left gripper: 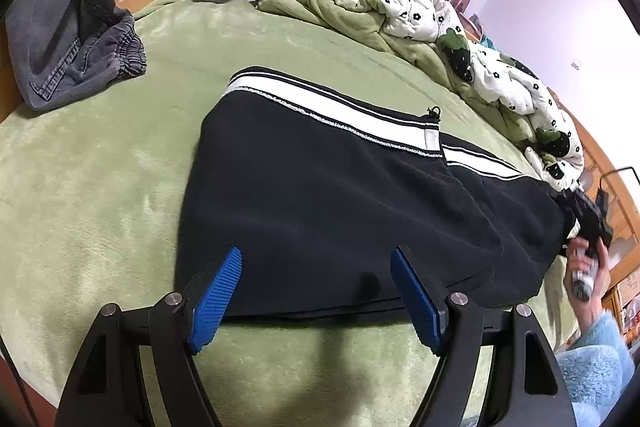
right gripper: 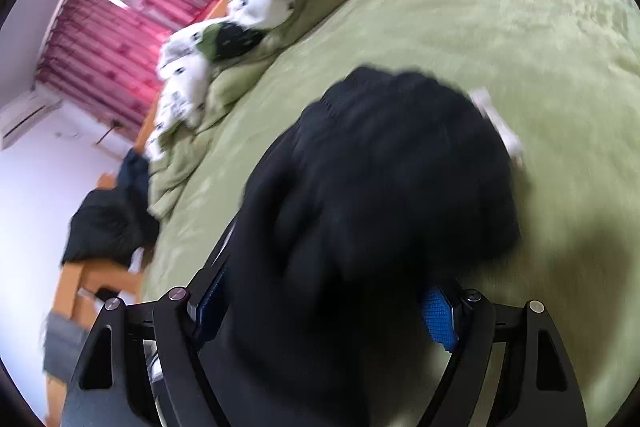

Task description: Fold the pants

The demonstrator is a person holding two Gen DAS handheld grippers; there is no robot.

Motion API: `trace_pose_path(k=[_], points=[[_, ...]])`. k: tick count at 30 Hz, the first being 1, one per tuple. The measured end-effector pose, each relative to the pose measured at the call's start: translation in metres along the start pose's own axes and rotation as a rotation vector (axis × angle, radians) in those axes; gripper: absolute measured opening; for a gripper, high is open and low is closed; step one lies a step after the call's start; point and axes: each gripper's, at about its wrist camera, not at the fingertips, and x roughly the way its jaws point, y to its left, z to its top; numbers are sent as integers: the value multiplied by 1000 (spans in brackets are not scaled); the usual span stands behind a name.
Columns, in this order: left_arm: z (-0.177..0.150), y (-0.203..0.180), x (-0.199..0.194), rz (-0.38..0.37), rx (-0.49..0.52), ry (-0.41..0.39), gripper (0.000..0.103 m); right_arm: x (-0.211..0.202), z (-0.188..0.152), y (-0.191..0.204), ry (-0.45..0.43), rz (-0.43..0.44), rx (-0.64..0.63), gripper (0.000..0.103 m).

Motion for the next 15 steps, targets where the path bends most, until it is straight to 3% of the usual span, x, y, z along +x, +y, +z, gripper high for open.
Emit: trace_pose_path(k=[2,3,4,6,8,10,13,15], points=[[1,-4,0,19,5,4,75,3,17,6,-31,-25,29,75],[2,-5,-1,23,6,4,75,-5,27,17,-74,-18,-25,53],[2,-7,-2,26,8,1,75,-11,32,27,-93,-5,-91,50],[2,-10,-6,35,13,-8,75,-32,31,58,-178,37,-339,50],[3,-14,-9,56,19,-20,75,-35,27,63,-161,23,-456,53],[4,-15,-11,74,21,-33,75,-28,29,46,-99,-34,-473,71],[4,-15,-14,115,27,-44,75,-11,35,3,24,-200,-405,70],[3,-11,-18,152,19,-52,75,-21,33,-24,36,-234,-373,68]])
